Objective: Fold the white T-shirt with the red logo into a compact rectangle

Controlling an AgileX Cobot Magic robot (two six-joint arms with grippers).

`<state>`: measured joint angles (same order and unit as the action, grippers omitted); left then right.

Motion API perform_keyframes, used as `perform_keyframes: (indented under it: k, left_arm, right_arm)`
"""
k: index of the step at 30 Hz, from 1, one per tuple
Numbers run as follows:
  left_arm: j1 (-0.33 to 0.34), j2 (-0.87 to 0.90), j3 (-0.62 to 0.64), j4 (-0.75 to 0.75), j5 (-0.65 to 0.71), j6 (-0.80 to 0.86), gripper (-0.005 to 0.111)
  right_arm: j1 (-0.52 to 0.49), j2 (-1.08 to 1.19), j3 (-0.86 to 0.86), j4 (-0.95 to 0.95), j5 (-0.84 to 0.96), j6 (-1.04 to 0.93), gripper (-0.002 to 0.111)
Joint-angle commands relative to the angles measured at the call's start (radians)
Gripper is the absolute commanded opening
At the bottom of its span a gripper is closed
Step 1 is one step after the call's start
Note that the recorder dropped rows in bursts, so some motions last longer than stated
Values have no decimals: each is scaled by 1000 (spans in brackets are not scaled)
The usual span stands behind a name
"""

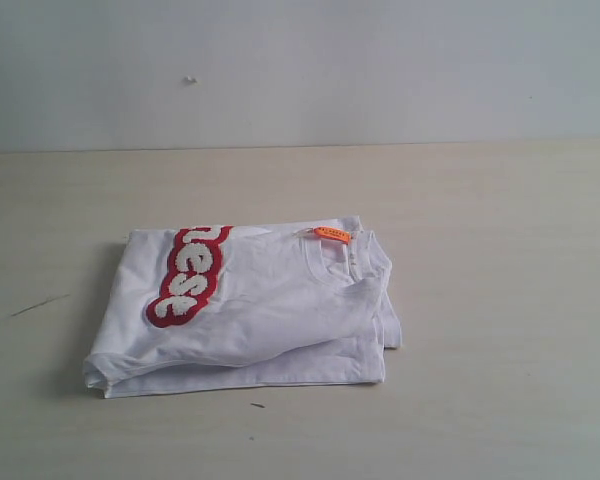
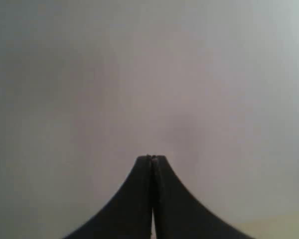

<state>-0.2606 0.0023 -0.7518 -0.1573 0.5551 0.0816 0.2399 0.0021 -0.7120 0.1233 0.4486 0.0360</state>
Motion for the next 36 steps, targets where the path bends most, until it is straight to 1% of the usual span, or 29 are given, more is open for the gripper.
perform_keyframes:
  k: [1,5,8,10,14,17,19,21,24,28,33,36]
  left_arm:
    - [20,-2,48,200,-107,-241,0]
    - [44,-2,140,194,-248,-243,0]
    - [75,-2,206,192,-316,-243,0]
    - [108,-2,235,192,-337,-243,0]
    - [201,-2,282,190,-345,-246,0]
    - [252,-2,305,179,-349,-246,0]
    - [272,-2,325,175,-356,-246,0]
    - [283,-2,348,168,-376,-246,0]
    - [286,-2,401,172,-453,-246,0]
    - [286,-2,495,227,-533,-246,0]
    - [286,-2,622,240,-636,-246,0]
    - [286,-2,699,253,-720,-246,0]
  right_arm:
    - [-2,-2,4,1,-3,-7,0]
    - [-2,-2,4,1,-3,-9,0]
    - [-2,-2,4,1,-3,-9,0]
    - [-2,-2,4,1,-3,-9,0]
    - [-2,-2,4,1,-3,-7,0]
    - [-2,-2,4,1,-3,-7,0]
    - [-2,-2,4,1,-3,-7,0]
    - [-2,-2,4,1,-3,-7,0]
    - [-2,-2,4,5,-3,-8,0]
    - [-2,-2,4,5,-3,-8,0]
    - [-2,-2,4,5,-3,-8,0]
    - [-2,-2,4,5,-3,-8,0]
